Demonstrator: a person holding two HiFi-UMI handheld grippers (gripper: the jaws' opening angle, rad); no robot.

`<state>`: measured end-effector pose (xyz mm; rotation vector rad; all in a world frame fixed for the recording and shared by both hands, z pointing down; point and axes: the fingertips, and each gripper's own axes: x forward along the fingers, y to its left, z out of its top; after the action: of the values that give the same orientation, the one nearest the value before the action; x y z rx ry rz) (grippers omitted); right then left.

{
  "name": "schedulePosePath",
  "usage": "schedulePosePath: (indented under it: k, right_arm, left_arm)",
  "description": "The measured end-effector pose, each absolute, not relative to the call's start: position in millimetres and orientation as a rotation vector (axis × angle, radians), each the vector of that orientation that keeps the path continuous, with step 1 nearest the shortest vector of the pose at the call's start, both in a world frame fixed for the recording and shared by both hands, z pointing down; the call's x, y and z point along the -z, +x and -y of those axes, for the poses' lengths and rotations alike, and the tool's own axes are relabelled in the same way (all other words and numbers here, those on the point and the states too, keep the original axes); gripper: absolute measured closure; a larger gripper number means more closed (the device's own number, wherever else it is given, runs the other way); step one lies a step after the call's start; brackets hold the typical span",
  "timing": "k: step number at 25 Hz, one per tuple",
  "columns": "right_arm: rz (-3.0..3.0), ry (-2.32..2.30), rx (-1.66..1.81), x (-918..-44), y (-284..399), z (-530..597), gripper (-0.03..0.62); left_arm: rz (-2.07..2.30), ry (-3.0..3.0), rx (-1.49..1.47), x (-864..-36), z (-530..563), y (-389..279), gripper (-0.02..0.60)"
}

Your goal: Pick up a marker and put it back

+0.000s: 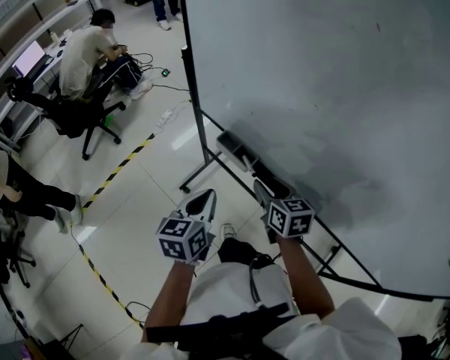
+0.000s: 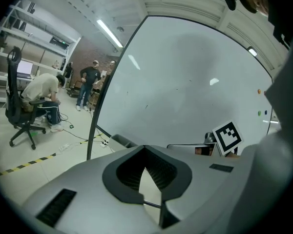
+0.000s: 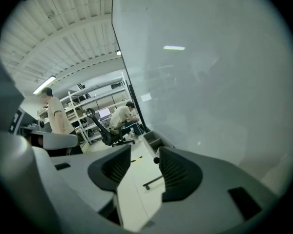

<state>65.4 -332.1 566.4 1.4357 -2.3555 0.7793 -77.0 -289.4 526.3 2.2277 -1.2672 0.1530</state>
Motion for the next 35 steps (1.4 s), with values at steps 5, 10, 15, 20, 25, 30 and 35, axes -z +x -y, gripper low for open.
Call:
schedulePosePath:
  k: [5, 10, 15, 20, 25, 30, 35]
  right_arm:
    - [2.267, 1.407, -0.757, -597, 58, 358, 0.373]
    - [2.193, 1.358, -0.761, -631, 50, 378, 0.371]
    - [2.147, 1.335, -0.777, -645, 47, 389, 0.372]
    - [2.144, 1.308, -0.795, -657, 43, 394, 0.376]
    - [2.131, 1.286, -0.824, -663, 40, 397, 0.405]
    - [2.134, 1.272, -0.846, -668, 37, 399, 0.445]
    - [2.137, 1.274, -0.851, -668, 37, 402, 0.485]
  left_arm:
    - [1.244, 2.223, -0.169, -533, 310, -71, 0.584]
    - [1.234, 2.211, -0.181, -539, 325, -68, 0.584]
    - [1.234, 2.190, -0.191, -544, 331, -69, 0.584]
    - [1.232, 2.172, -0.200, -552, 334, -69, 0.584]
    - [1.241, 2.151, -0.205, -557, 337, -72, 0.584]
    - [1.246, 2.137, -0.204, -562, 338, -74, 0.584]
    - [1.251, 2.132, -0.199, -562, 339, -76, 0.584]
